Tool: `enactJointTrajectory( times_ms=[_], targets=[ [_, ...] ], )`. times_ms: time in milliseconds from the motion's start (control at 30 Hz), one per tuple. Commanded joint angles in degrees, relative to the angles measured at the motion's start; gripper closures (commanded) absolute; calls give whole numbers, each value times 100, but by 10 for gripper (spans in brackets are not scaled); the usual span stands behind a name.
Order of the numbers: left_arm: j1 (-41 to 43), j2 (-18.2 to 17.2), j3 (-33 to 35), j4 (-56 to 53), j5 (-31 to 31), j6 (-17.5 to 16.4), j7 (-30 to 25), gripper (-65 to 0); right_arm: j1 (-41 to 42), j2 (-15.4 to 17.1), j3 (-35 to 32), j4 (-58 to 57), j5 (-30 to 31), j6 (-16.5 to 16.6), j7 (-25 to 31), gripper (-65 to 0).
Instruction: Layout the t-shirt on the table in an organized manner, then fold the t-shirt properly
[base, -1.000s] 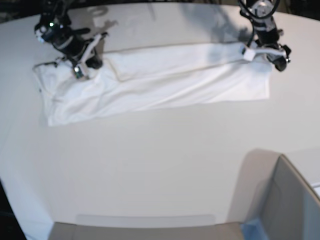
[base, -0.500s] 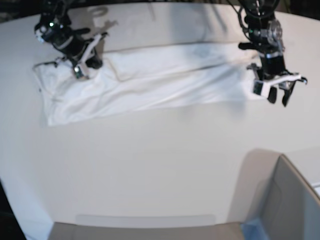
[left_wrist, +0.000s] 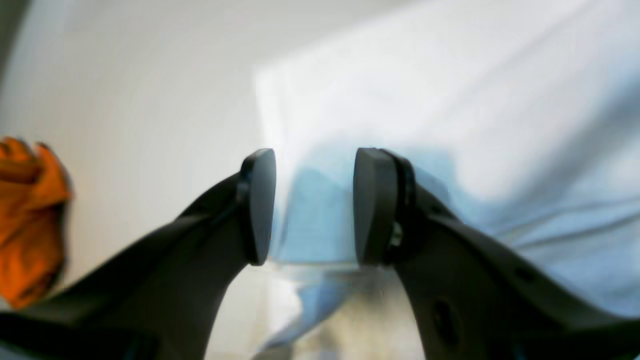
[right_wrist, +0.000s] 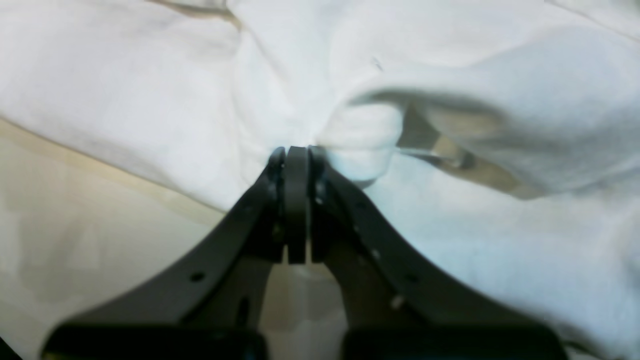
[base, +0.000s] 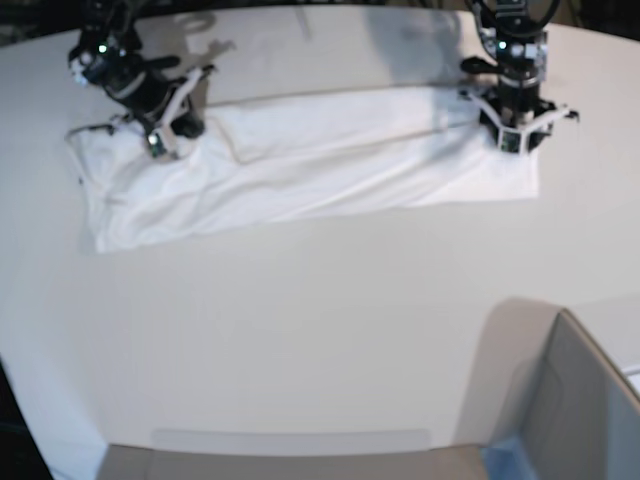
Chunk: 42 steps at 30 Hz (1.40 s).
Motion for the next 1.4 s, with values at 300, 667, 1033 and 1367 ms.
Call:
enactJointTrajectory(
  times_ms=[300, 667, 1033, 1367],
  targets=[
    [-405, -62, -9, -591, 48, 76, -57, -249, 174, -141, 0, 804, 111, 80, 130, 0],
    [-396, -62, -9, -600, 66, 76, -57, -249, 192, -150, 106, 795, 155, 80, -1268, -51],
    [-378, -71, 0, -609, 66, 76, -57, -249, 298, -501, 1161, 637, 718, 80, -1303, -168],
    [-299, -71, 0, -609, 66, 76, -57, -249, 500, -510, 2084, 654, 1271, 80, -1303, -178]
  ],
)
